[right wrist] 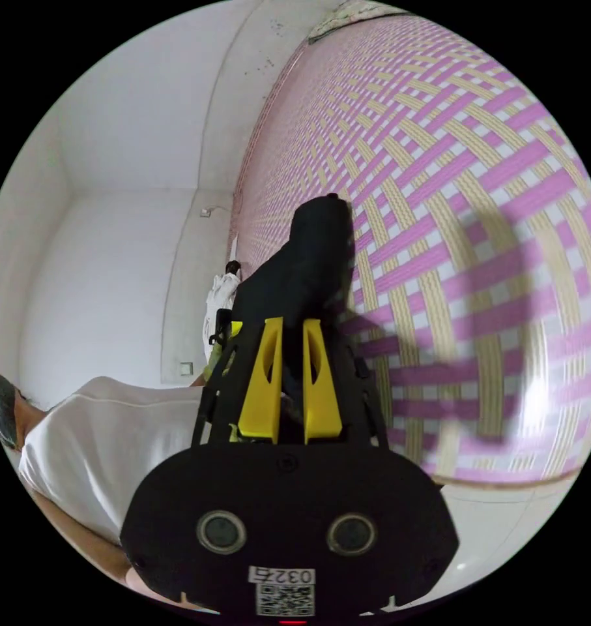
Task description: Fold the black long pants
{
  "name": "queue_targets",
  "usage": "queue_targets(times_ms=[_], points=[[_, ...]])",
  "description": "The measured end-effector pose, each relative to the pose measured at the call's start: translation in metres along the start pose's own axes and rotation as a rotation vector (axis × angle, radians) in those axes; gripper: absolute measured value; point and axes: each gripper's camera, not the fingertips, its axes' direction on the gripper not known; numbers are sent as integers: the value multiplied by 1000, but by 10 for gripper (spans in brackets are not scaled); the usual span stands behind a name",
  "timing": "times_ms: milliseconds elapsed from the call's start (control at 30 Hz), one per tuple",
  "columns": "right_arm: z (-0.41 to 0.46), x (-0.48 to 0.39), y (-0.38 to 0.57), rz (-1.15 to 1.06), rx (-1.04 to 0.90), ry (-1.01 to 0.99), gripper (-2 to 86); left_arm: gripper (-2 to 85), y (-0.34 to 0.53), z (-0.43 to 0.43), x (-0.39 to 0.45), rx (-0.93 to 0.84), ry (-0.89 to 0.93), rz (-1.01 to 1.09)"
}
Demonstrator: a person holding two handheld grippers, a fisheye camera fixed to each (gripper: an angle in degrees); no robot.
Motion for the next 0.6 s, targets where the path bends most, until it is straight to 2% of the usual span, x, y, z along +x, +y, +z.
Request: queue_targets(times_ms=[333, 600], points=[[-128, -14, 157, 97, 325, 82, 51, 28, -74, 133, 129, -412, 186, 129], [-273, 40, 295, 143, 610, 48, 51, 28, -101, 321, 282, -643, 268, 201]])
